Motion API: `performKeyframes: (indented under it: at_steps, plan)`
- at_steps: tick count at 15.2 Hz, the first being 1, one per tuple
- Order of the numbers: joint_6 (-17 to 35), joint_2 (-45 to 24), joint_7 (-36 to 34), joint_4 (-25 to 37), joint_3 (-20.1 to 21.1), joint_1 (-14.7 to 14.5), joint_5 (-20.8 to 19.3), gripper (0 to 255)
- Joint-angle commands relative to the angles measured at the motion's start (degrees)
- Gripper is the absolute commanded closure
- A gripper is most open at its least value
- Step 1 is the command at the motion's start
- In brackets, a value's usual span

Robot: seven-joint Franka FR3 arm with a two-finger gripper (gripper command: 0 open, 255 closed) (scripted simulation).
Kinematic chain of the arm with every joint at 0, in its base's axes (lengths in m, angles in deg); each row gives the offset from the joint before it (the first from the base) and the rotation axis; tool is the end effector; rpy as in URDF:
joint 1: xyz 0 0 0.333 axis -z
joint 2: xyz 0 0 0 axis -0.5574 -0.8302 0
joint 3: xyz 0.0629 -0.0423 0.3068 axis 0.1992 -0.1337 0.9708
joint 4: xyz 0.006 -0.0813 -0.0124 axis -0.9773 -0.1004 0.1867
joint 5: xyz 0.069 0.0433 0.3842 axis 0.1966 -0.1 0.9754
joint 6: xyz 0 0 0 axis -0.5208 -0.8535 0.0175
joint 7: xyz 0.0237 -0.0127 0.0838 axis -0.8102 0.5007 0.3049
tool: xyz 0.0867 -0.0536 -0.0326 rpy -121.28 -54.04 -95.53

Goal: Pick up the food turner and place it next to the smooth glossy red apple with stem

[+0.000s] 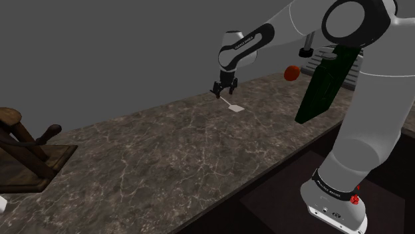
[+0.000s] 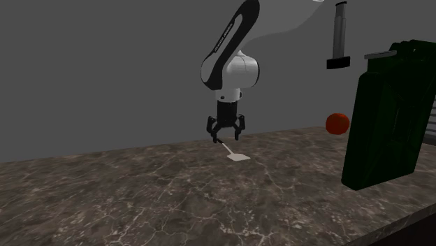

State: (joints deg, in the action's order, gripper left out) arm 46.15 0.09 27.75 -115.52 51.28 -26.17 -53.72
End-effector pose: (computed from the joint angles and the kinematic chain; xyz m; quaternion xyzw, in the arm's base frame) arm 0.6003 -0.0794 0.3518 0.9937 -0.1075 0.0326 0.0033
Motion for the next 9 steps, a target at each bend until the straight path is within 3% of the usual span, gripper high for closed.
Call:
performKeyframes:
  at_steps: [1, 9]
  plan:
    - [1.3, -1.0, 0.1, -0.3, 0.0, 0.1, 0.0, 0]
    - [1.6, -1.2, 0.1, -0.4, 0.0, 0.1, 0.0, 0]
